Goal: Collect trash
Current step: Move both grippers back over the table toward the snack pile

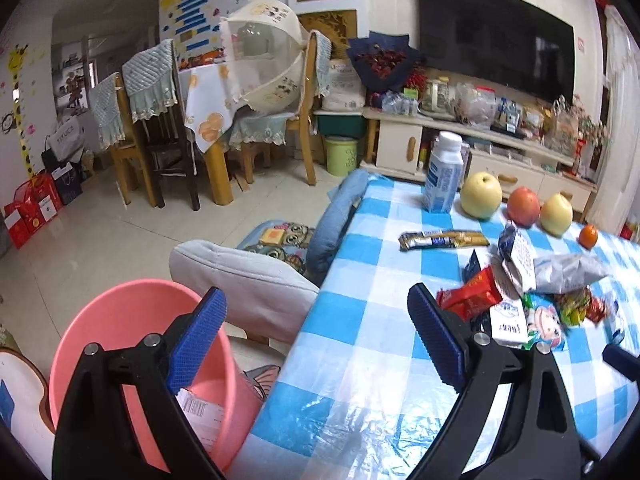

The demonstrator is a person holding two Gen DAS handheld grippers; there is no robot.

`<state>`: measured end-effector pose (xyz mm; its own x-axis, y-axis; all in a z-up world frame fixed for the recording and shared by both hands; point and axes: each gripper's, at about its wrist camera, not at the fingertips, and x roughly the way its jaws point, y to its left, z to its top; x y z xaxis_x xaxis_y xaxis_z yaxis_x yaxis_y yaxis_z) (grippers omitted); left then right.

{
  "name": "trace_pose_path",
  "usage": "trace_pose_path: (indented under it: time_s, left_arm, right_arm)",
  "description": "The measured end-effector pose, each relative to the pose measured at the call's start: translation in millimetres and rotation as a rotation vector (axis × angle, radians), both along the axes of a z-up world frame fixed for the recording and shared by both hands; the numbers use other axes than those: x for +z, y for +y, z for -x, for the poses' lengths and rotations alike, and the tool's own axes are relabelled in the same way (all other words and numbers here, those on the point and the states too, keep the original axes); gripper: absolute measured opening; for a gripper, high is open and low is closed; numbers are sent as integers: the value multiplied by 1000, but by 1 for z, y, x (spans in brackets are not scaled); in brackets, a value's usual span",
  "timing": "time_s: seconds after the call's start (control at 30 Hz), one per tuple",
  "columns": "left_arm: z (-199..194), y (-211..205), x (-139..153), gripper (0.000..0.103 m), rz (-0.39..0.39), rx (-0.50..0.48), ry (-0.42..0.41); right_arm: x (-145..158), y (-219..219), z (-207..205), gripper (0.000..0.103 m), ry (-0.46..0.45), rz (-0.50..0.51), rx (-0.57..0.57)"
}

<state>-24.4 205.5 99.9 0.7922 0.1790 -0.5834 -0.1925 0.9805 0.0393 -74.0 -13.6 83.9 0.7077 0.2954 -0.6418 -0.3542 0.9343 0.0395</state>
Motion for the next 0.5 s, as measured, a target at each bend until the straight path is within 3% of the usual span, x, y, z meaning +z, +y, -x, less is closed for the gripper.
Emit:
trace_pose_path:
  time_s: [0.5]
  left_arm:
    - [-14,-50,-9,92,10,-166,10]
  right_arm:
    - [-7,-56,-13,94,29,-29,-70]
